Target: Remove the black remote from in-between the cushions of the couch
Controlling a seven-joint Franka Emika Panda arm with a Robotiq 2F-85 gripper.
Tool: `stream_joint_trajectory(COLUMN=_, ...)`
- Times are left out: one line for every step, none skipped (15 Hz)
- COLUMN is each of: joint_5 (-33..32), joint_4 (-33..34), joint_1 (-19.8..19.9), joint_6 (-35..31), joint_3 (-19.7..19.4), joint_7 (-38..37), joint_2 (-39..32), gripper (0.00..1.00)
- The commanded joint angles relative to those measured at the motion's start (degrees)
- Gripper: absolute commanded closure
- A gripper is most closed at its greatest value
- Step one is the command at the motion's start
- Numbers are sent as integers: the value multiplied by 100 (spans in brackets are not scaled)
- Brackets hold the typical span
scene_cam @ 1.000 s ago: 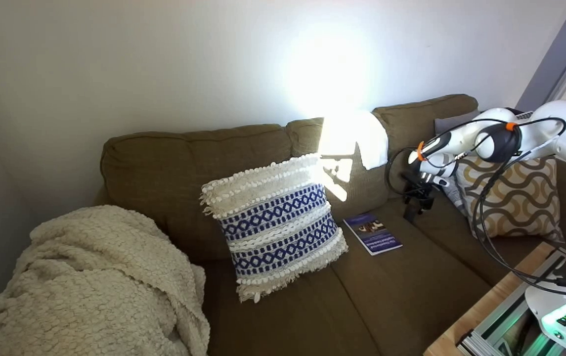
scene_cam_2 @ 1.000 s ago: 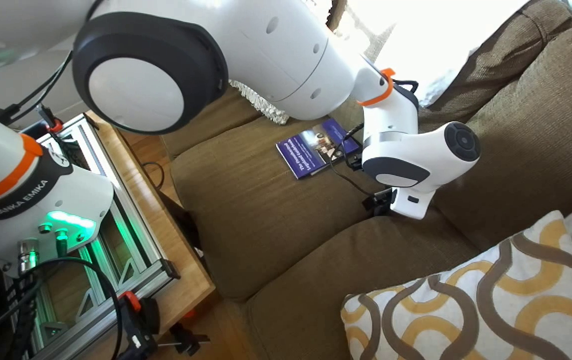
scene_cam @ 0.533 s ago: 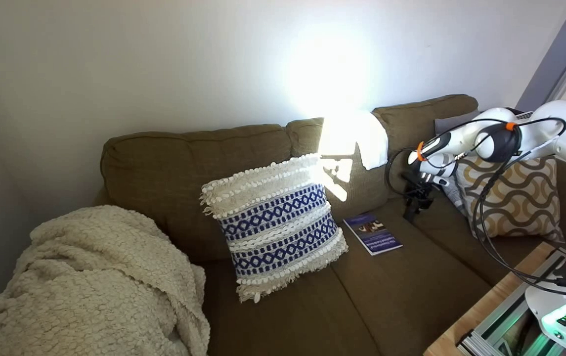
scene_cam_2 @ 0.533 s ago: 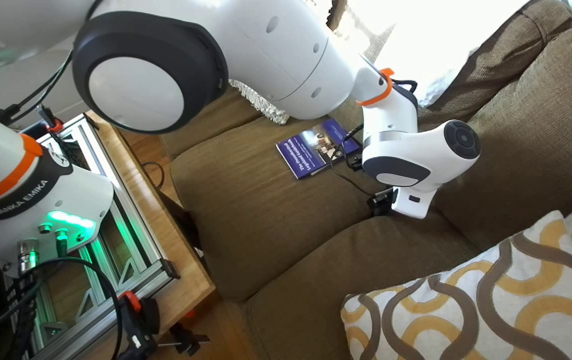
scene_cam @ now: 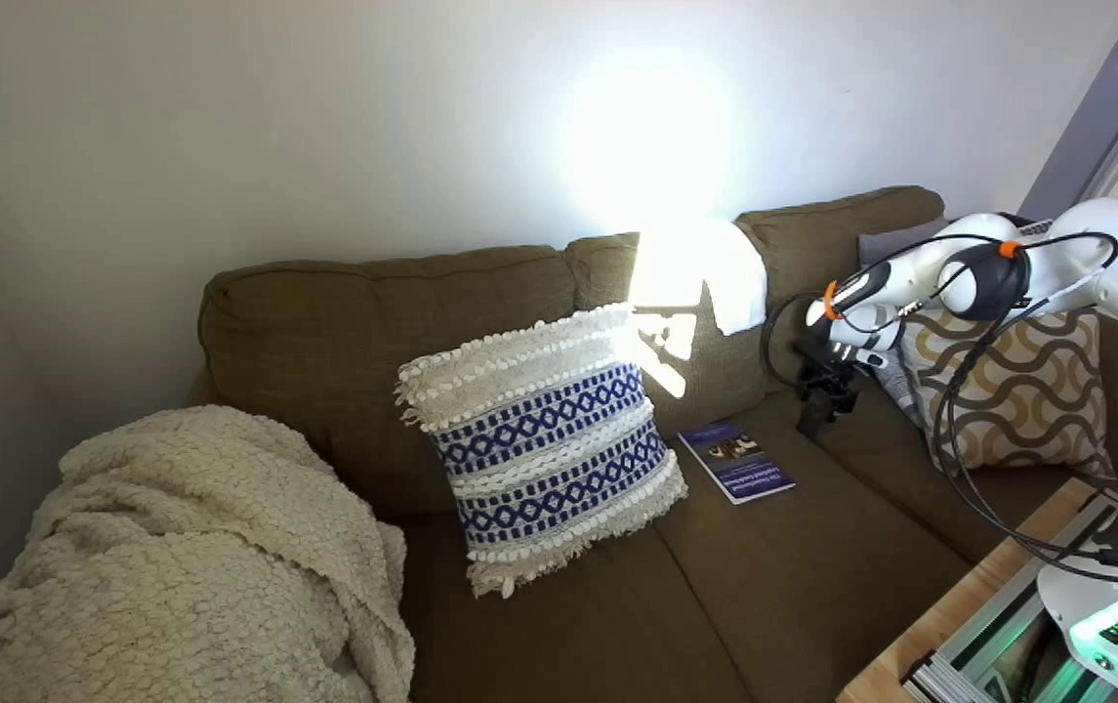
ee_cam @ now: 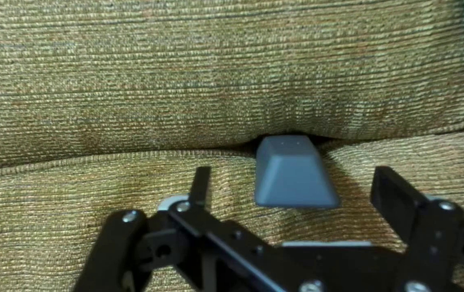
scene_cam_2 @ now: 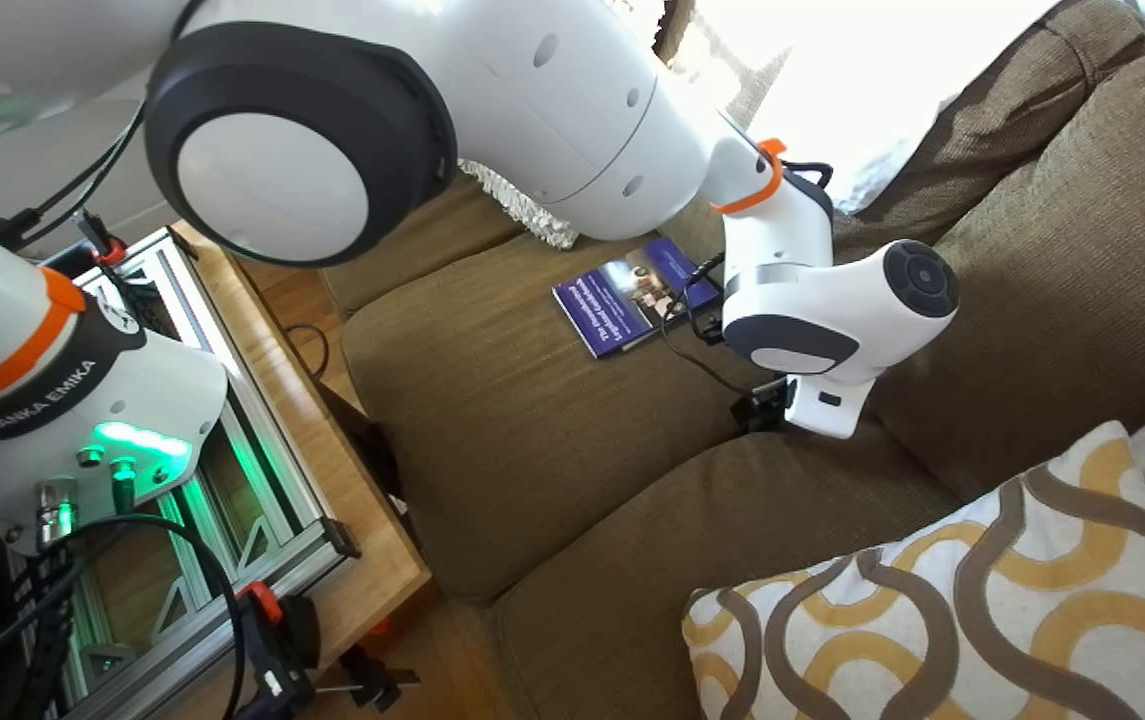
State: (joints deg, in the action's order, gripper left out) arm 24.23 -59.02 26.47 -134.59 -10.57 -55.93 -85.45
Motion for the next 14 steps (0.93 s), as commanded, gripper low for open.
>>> stream_joint_trajectory(joint_5=-138, joint_4=-132, joint_1=75, joint_6=-239, joint_3=98, joint_7=70, joint_2=0, gripper=25)
stream_joint_trajectory(joint_5=-143, joint_4=-136, joint_1=77, joint_6=-231, joint_3=99, joint_7=72, joint_2=0, gripper=27)
stream_joint_trajectory(joint_5=-151, joint_4=-142, joint_1=77, joint_6=-229, joint_3=99, joint_7=79, joint_2=0, gripper=28)
stream_joint_trajectory(joint_5=-156, joint_4=-145, joint_1=79, joint_6=-217, joint_3=103, joint_7=88, joint_2=0, gripper=37)
stream_joint_trajectory(joint_5=-161, joint_4=-151, joint_1=78, joint_6=-215, joint_3=104, joint_7=94, joint_2=0, gripper=45)
stream_joint_trajectory(joint_5=-162, joint_4=-157, joint_1=79, joint_6=-212, joint_3=107, joint_7=101, joint_2=0, gripper=52)
stream_joint_trajectory(joint_5=-159, joint_4=-155, joint_1=81, joint_6=-229, joint_3=113, joint_7=111, joint_2=1, gripper=61)
stream_joint_trajectory(joint_5=-153, joint_4=-154, joint_1=84, joint_6=-255, joint_3=124, joint_7=121, joint_2=3, gripper=67)
stream_joint_trajectory(joint_5=-145, joint_4=-153, joint_1=94, joint_6=-271, joint_3=138, joint_7=128, joint_2=9, gripper=73)
stream_joint_trajectory(joint_5=-124, joint_4=-146, joint_1=118, joint_6=-254, joint_3=163, joint_7=143, joint_2=10, gripper=73)
stream_joint_trajectory(joint_5=-119, joint_4=-138, joint_1=122, joint_6=-259, joint_3=161, joint_7=137, joint_2=11, gripper=73)
stream_joint_trajectory(joint_5=-120, joint_4=-116, joint_1=122, joint_6=-257, joint_3=153, joint_7=129, joint_2=11, gripper=73)
stream_joint_trajectory(joint_5=-118, joint_4=-87, joint_1=127, joint_6=-256, joint_3=152, joint_7=134, joint_2=12, gripper=73)
stream_joint_trajectory(joint_5=-118, joint_4=-62, joint_1=129, joint_6=-255, joint_3=145, joint_7=128, joint_2=13, gripper=73)
